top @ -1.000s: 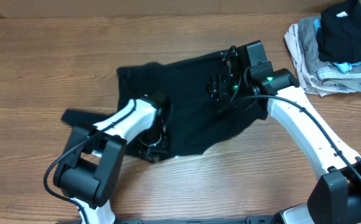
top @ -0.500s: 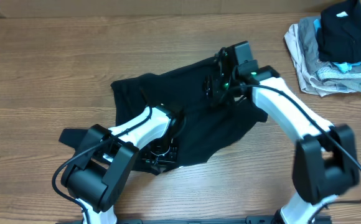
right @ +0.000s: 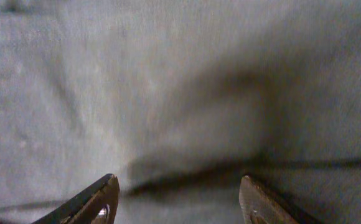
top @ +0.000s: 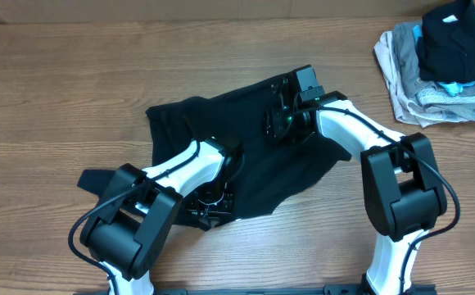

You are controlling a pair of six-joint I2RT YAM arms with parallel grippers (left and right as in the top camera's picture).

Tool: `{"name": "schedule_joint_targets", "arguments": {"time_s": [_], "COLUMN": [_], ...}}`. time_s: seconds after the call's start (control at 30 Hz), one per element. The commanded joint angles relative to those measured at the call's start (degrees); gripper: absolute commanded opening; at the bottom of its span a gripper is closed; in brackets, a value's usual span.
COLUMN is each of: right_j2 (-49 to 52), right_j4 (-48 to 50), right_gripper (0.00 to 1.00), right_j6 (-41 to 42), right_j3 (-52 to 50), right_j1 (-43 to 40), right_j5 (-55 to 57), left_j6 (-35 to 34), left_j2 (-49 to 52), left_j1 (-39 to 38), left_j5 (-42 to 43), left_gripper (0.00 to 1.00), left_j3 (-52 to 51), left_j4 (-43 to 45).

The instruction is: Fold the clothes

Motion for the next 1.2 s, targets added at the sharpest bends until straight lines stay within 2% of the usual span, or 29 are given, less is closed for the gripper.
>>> {"name": "schedule_joint_targets", "arguments": {"time_s": [0.0, 0.2, 0.63, 0.8, 1.0, 1.17], "right_j2": [1.75, 2.23, 10.14, 11.41, 11.41, 11.63], "right_j4": [1.16, 3.72, 5.4, 4.52, 3.02, 3.56], "right_gripper": [0.67, 0.67, 0.64, 0.64, 0.64, 0.64], "right_j6": [-0.61, -0.63, -0.66, -0.63, -0.66, -0.66], "right_j3": [0.5, 0.5, 2.25, 3.91, 6.73, 7.67], "right_j1": [0.04, 0.04, -1.62, -2.84, -4.04, -4.57], "right_j5": [2.34, 6.56, 6.56, 6.51, 6.51, 6.54], "left_j6": [-0.81, -0.76, -0.79, -0.33, -0.96, -5.75], "left_j2": [2.69, -3.02, -16.37, -21.51, -21.79, -21.79], "left_j1": [-1.01, -0.96, -0.85, -1.22, -6.69, -15.19], "left_j5": [-0.13, -0.15, 0.26, 6.51, 11.72, 12.04], "left_gripper": [0.04, 0.04, 0.04, 0.04, 0.04, 0.04], "left_j3": [-2.73, -2.73, -2.69, -2.69, -2.71, -2.71], "left_j4": [4.59, 4.26, 1.2, 0.39, -2.23, -5.18]}}
